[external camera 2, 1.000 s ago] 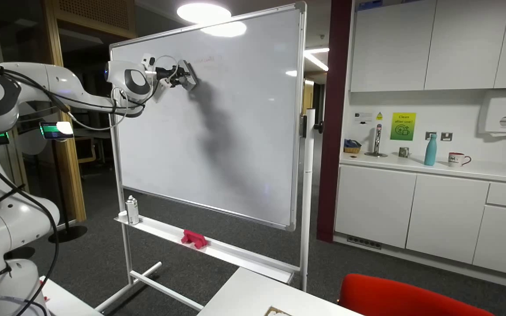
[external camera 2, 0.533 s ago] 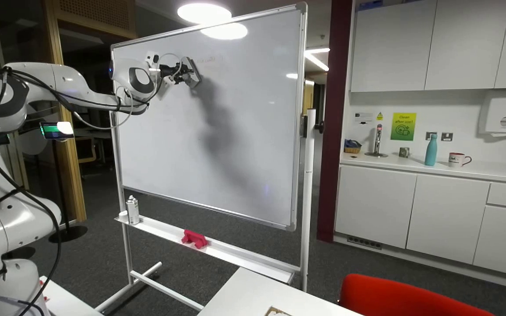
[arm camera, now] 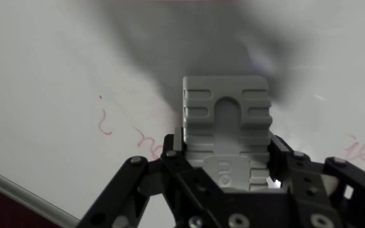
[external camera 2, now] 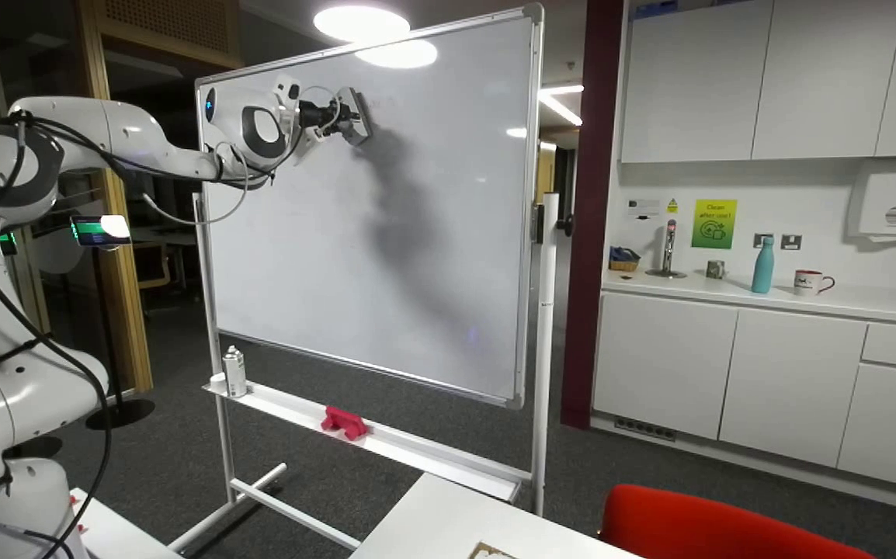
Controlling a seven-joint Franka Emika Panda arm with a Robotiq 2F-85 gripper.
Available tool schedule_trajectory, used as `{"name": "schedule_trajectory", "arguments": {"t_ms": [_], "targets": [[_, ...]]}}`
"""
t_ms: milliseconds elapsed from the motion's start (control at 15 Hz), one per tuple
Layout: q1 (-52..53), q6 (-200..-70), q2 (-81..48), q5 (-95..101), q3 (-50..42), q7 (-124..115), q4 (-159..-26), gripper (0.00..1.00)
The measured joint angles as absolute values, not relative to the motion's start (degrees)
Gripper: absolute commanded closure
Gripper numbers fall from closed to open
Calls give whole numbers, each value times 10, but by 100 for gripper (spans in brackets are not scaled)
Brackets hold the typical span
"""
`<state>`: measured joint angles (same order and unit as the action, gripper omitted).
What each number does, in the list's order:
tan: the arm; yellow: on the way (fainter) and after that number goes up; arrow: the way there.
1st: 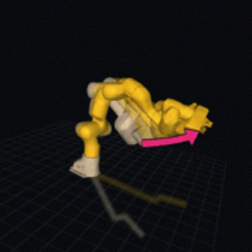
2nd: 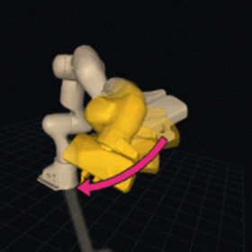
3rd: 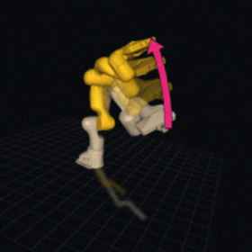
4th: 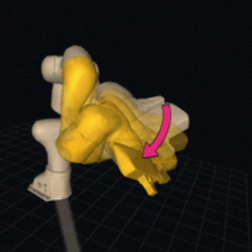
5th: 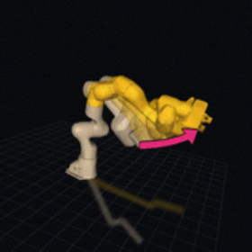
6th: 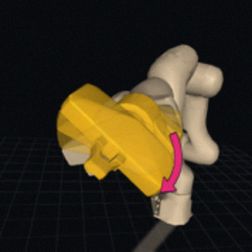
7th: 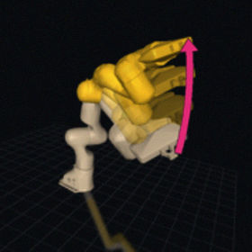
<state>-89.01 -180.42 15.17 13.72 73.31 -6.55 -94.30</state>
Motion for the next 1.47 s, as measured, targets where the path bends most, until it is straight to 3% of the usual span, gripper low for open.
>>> {"name": "schedule_trajectory", "arguments": {"t_ms": [667, 1267, 1467], "targets": [[-770, -1651, 70, 99, 668, 2, -885, 65], [-412, -1651, 52, 147, 425, 24, -911, 65], [-381, -1651, 51, 100, 412, 74, -917, 65]]}}
